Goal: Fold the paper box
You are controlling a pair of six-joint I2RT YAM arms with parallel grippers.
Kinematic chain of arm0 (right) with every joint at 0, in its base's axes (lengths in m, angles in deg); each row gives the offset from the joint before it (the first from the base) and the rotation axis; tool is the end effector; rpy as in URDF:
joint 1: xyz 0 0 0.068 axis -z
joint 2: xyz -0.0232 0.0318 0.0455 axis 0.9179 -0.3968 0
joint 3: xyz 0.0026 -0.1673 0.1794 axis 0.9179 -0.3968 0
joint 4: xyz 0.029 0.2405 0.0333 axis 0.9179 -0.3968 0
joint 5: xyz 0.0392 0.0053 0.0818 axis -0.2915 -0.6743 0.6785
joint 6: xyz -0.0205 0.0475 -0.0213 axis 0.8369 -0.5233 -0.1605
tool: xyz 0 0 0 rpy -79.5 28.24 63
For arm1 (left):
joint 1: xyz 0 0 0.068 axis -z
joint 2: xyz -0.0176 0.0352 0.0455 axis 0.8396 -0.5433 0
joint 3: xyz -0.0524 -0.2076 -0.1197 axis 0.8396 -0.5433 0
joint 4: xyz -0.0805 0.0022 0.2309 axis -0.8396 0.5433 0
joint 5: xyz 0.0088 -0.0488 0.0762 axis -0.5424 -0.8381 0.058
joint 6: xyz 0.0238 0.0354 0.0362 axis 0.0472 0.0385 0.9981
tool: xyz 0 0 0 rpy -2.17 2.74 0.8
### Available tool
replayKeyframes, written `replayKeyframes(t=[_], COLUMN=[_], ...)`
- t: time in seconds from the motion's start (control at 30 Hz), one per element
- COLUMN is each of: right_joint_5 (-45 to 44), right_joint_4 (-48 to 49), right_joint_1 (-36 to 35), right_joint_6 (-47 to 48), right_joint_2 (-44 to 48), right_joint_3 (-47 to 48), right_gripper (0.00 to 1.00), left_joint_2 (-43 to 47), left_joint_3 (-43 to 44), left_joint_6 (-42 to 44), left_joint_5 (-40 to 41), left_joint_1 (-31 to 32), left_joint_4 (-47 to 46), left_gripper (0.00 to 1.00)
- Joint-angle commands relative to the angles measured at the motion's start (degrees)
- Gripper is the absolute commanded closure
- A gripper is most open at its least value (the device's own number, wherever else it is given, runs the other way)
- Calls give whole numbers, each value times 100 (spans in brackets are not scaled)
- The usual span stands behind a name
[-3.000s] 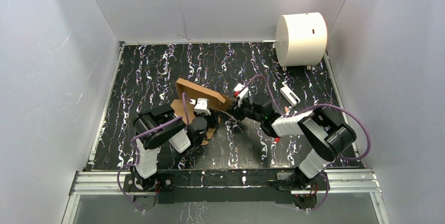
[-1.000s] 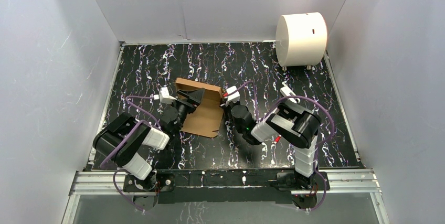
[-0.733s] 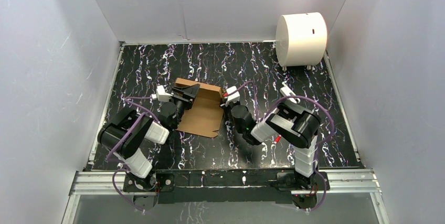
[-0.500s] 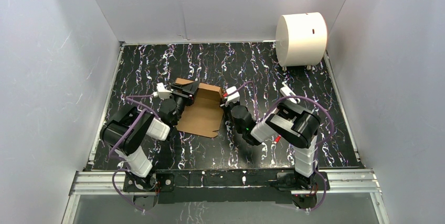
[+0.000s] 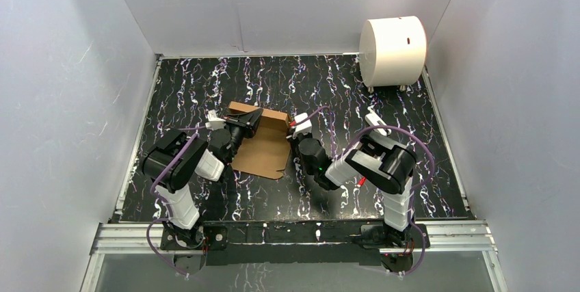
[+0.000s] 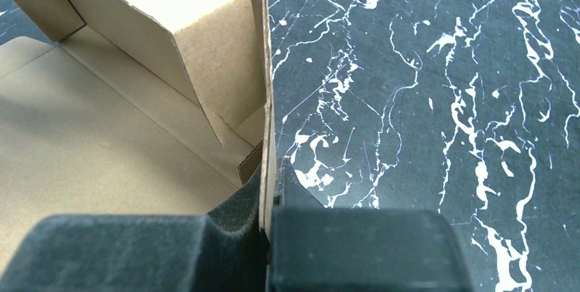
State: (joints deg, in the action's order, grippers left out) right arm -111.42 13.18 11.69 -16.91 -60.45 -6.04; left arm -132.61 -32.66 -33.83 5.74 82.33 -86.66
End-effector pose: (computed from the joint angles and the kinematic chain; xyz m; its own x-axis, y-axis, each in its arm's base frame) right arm 0.2068 0.2572 0.1238 -0.0736 -0.0513 -0.9960 -0.3559 0.9343 -0.0219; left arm 0.2544 -0.1165 0.1470 -0.3522 -0.9359 0.0121 0.1266 -0.0605 -0.9901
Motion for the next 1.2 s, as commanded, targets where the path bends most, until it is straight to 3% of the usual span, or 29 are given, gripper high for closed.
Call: replayKeyframes(t=[0.0, 0.23, 0.57, 0.87, 1.17], right_joint_5=[-552, -155, 1316, 3101, 3526], right_joint_4=[-99, -203, -150, -366, -522], right_joint_1=[-75, -84, 68, 444, 837], right_joint_6=[-322, -406, -210, -532, -1333], right_joint_2=[-22, 215, 970, 1127, 1371], right_joint_3=[266, 249, -261, -133, 129], right_gripper=[100, 88, 68, 66, 63], left_joint_2=[-168, -133, -151, -191, -48], left_joint_3=[-35, -277, -503, -425, -177], left_joint_6=[-355, -362, -35, 5, -63], left_joint_5=[-185, -20, 135, 22, -177], left_joint_1=[17, 59, 52, 56, 67], left_joint_4=[-794, -951, -942, -942, -862], left_gripper=[100, 100, 100, 100, 100])
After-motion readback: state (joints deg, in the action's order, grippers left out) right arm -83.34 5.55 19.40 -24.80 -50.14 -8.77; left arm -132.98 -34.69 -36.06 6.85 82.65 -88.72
